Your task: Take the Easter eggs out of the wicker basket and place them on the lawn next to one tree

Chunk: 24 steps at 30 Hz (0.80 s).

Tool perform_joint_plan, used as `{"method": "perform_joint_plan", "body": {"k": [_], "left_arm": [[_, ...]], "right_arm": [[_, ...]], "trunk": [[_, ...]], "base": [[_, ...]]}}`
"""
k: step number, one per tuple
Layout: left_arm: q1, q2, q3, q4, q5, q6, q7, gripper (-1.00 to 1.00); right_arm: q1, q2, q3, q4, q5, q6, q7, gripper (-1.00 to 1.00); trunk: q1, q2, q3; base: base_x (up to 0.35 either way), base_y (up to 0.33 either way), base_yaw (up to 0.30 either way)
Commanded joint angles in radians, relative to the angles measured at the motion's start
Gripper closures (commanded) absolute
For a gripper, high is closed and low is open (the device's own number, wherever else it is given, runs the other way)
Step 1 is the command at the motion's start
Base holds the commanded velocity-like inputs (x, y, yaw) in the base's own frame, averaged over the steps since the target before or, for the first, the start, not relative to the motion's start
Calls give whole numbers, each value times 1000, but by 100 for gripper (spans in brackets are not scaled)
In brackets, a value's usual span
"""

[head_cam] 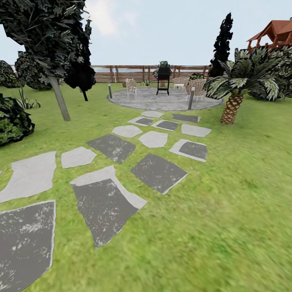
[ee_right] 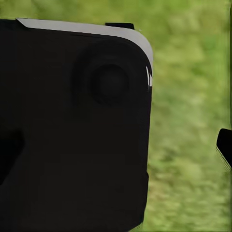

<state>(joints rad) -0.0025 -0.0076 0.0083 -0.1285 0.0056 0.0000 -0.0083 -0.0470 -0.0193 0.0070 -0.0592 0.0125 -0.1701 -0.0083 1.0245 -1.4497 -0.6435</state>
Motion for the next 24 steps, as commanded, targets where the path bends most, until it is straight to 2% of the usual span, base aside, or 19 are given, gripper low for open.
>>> {"method": "perform_joint_plan", "body": {"k": [1,24], "left_arm": [[0,0,1,0,1,0,-1,-100],[-1,-2,0,0,1,0,-1,-100]], "right_arm": [[-1,0,1,1,1,-3,-1,-100],[-1,0,1,1,1,-3,-1,-100]], "trunk": [[1,0,-1],[1,0,-1]], "base": [[336,0,0],[336,0,0]]}}
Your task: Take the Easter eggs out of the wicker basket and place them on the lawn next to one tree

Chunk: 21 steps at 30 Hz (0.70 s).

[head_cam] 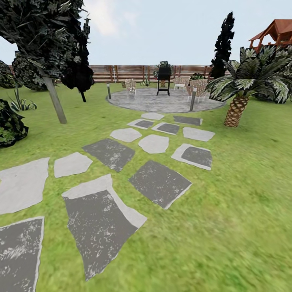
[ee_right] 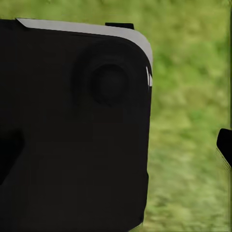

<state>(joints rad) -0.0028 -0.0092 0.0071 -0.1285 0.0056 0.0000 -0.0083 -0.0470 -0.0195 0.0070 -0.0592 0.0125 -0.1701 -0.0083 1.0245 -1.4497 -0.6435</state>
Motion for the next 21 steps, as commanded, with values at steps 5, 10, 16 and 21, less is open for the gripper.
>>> {"method": "perform_joint_plan", "body": {"k": [5,10,16,21], "left_arm": [[0,0,1,0,1,0,-1,-100],[0,0,2,0,1,0,-1,-100],[0,0,2,0,1,0,-1,-100],[0,0,2,0,1,0,-1,-100]], "right_arm": [[-1,0,1,1,1,-3,-1,-100],[-1,0,1,1,1,-3,-1,-100],[-1,0,1,1,1,-3,-1,-100],[-1,0,1,1,1,-3,-1,-100]], "trunk": [[1,0,-1],[1,0,-1],[1,0,-1],[1,0,-1]], "base": [[336,0,0],[336,0,0],[336,0,0],[336,0,0]]}}
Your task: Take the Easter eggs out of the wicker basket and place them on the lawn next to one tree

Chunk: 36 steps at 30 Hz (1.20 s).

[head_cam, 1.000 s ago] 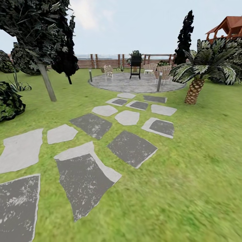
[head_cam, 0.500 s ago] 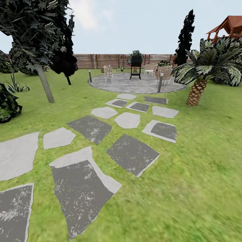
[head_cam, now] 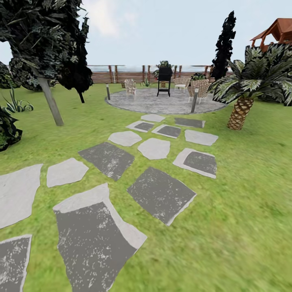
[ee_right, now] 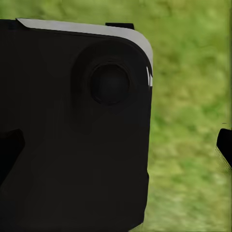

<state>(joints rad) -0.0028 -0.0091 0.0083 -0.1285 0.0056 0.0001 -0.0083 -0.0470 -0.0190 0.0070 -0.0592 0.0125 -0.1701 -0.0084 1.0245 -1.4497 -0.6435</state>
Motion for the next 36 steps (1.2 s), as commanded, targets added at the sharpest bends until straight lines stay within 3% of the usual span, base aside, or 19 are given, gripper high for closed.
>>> {"method": "perform_joint_plan", "body": {"k": [1,36], "left_arm": [[0,0,1,0,1,0,-1,-100],[0,-4,-1,1,0,2,-1,-100]], "right_arm": [[-1,0,1,1,1,-3,-1,-100],[-1,0,1,1,1,-3,-1,-100]], "trunk": [[1,0,-1],[1,0,-1]], "base": [[336,0,0],[336,0,0]]}}
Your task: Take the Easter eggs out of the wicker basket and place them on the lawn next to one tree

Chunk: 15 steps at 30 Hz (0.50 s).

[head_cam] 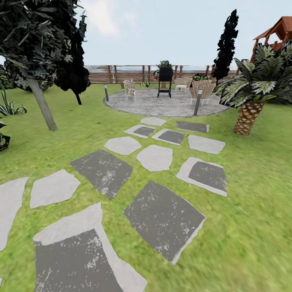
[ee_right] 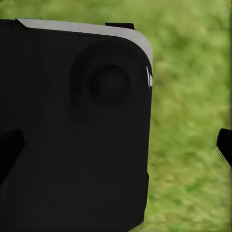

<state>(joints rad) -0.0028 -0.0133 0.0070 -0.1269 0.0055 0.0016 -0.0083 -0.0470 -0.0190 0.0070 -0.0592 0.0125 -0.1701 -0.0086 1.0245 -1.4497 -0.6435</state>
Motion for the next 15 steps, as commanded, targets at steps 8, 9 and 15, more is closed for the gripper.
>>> {"method": "perform_joint_plan", "body": {"k": [8,9,15], "left_arm": [[0,0,2,0,1,0,-1,-100],[0,0,2,0,1,0,-1,-100],[0,1,2,0,1,0,-1,-100]], "right_arm": [[-1,-1,1,1,1,-3,-1,-100],[-1,-1,1,1,1,-3,-1,-100],[-1,0,1,1,1,-3,-1,-100]], "trunk": [[1,0,-1],[1,0,-1],[1,0,-1]], "base": [[336,0,0],[336,0,0],[336,0,0]]}}
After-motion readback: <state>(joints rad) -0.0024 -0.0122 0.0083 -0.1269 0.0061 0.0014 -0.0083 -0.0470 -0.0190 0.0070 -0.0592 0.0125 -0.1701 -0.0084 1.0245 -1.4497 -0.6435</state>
